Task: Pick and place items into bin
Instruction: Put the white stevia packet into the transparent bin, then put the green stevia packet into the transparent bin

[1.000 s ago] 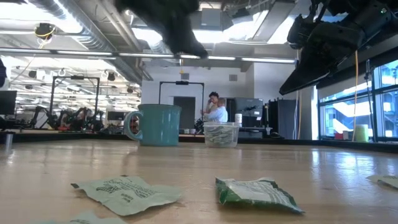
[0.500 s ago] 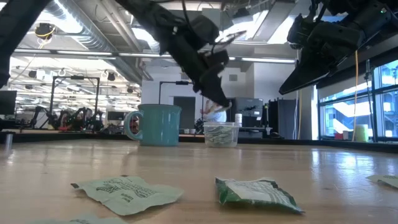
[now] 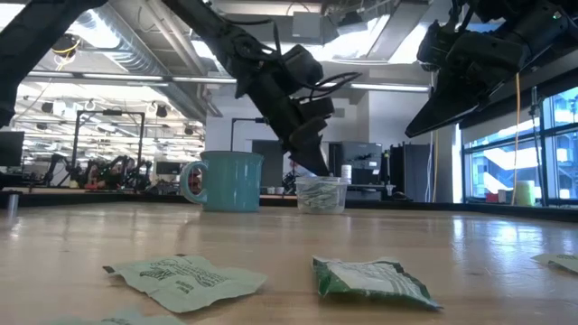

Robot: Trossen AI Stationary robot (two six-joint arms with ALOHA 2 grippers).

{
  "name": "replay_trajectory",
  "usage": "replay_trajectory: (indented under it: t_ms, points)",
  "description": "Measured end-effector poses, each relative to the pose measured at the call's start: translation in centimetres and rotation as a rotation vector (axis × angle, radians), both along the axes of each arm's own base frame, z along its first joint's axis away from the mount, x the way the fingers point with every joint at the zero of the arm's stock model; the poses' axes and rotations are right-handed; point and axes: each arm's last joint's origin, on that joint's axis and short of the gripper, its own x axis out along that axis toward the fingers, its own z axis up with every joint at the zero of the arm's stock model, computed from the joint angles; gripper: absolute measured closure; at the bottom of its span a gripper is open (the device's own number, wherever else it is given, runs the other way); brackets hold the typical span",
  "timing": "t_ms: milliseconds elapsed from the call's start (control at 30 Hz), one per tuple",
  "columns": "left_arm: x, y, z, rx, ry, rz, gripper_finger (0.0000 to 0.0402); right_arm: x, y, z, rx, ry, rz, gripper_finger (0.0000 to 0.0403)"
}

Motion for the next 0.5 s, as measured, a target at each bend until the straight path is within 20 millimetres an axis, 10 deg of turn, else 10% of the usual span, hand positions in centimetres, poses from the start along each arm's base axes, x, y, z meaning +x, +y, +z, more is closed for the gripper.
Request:
replay_trajectory:
  t_ms: [300,500]
  points:
    - [0.0,-0.4,1.7,0.003,0.030,-0.056,0.0310,0.0,0.0,0.0,0.002,0.001,-0.001,0.0311]
    - [-1.2,-4.2,5.3,0.018,0.052,-0.317,0.0315,0.0,0.0,0.0,0.002,0.002,-0.002,0.0311]
